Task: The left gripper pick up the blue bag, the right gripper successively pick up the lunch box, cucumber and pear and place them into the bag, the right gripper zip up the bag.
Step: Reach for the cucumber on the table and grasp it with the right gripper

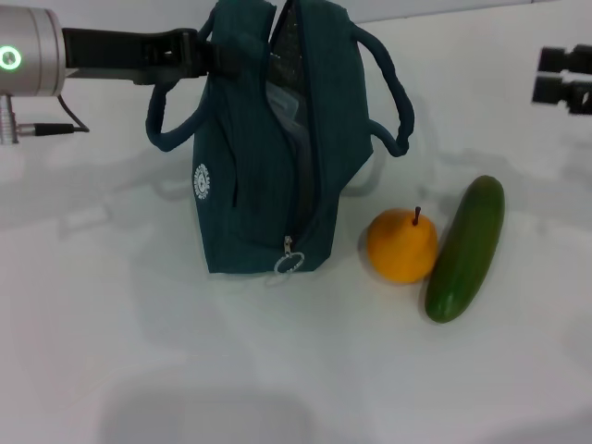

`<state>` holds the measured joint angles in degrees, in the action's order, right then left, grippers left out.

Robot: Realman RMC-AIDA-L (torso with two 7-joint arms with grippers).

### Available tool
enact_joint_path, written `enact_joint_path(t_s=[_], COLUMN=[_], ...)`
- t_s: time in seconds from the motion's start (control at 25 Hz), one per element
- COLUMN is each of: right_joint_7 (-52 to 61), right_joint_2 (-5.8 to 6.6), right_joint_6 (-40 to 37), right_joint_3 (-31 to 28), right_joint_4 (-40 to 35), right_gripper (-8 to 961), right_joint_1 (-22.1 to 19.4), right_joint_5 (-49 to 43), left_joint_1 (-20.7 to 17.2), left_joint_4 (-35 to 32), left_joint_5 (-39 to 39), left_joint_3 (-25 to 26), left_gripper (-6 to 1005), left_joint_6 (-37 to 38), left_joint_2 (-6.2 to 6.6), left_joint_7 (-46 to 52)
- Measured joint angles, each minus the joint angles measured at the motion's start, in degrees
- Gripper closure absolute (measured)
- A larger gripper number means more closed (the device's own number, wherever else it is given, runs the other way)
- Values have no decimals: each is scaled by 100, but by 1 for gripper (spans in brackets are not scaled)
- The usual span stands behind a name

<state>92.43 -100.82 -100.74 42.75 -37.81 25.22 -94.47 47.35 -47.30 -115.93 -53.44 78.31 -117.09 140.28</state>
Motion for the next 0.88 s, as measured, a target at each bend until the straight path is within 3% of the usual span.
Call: enact_joint_path(t_s=[0.16,0.28,0.48,0.52,0.68,0.8,0.88], right_joint_7=[889,1433,2101,2405,2837,3187,3477], right_joint_2=[377,529,606,652,703,620,497], right_joint_6=[-58,-93,-503,-759,-1155,-1317,-1333], right_joint_3=[27,44,103,103,104,162,232], right_joint_4=[-49,-107,-591,-691,-666,-650,-649], right_gripper=[188,189,189,189,189,189,189], right_joint_1=[796,1321,1932,2216,2573,2776,2859], right_joint_5=[-1509,-2215,-3311,-3647,-3987,-4348,-4635], left_joint_1=[1,-14,-31,-31,-16,-10,-4], left_joint_4=[9,10,15,34,64,71,72], left_joint_5=[5,7,9,10,17,19,18], left_joint_3=[0,0,0,0,0,0,0], left_gripper=[955,955,955,955,955,955,955], left_joint_6=[-44,-77,-140,-167,-192,-195,-194], left_joint_2=[2,-15,-32,-33,-35,-41,-42], left_joint_7=[-17,-18,-18,-18,-15,-10,-10])
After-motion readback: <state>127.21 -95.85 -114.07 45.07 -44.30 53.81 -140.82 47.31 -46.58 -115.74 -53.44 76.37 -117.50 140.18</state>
